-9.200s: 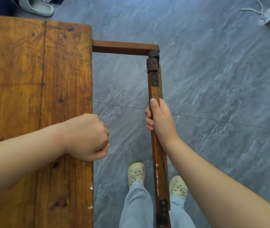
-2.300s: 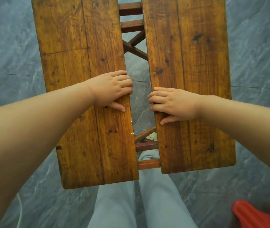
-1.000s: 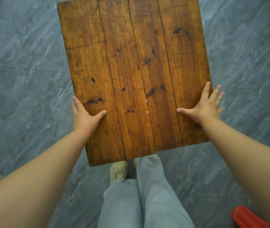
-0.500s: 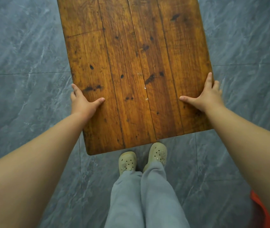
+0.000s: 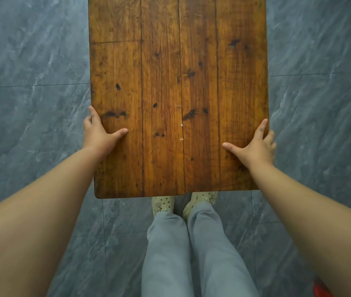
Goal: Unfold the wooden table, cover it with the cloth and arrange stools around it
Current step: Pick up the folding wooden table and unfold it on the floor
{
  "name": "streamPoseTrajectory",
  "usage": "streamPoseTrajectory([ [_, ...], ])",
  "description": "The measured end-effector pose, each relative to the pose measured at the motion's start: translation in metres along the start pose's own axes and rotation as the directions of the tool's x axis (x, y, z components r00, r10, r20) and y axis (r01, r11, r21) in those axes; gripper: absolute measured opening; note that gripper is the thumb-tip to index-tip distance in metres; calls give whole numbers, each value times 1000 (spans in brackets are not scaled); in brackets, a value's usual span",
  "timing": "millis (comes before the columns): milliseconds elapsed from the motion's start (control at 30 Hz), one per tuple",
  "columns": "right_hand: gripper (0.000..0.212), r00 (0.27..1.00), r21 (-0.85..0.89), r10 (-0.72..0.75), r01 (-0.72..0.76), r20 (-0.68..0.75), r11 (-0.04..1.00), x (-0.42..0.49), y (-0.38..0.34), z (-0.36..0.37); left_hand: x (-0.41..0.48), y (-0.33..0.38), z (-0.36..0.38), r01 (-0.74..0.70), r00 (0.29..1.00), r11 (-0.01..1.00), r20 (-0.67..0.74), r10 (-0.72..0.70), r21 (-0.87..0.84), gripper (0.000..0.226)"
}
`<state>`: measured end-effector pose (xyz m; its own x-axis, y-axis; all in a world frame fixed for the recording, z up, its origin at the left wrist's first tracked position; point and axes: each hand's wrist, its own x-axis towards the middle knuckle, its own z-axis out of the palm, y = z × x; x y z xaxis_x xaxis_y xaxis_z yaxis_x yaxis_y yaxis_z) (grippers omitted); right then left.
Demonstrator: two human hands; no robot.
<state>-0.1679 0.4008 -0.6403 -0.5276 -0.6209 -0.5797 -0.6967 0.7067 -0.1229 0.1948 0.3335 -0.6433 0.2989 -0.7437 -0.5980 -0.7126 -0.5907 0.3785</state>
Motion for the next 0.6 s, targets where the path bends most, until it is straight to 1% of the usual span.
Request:
streamPoseTrajectory([
  [100,132,1000,5,8,-8,30,1000,1,-1,-4,1,1,0,2,1000,1000,3,-2,25,111],
  [167,126,999,0,-2,2,50,1000,-1,-2,-11,-4,1,-2,16,999,997,38,-19,73,109],
  [233,117,997,5,-57,57,57,998,-7,-7,-22,-15,5,-7,13,996,990,82,-24,140,102],
  [300,106,986,26,-163,162,18,986,-20,-16,-38,-32,18,-15,-44,995,977,94,24,209,96],
  [367,96,960,28,-278,279,-42,960,-39,-32,-62,-54,44,-28,-168,985,948,89,149,269,90],
  [433,88,923,25,-373,377,-93,926,-63,-48,-94,-80,80,-48,-317,948,897,83,306,309,87],
  [533,86,858,-11,-479,485,-185,874,-109,-65,-155,-132,144,-85,-501,857,799,60,512,333,83],
  [600,90,820,-53,-507,512,-266,857,-144,-67,-198,-175,187,-110,-602,776,720,42,629,345,78],
])
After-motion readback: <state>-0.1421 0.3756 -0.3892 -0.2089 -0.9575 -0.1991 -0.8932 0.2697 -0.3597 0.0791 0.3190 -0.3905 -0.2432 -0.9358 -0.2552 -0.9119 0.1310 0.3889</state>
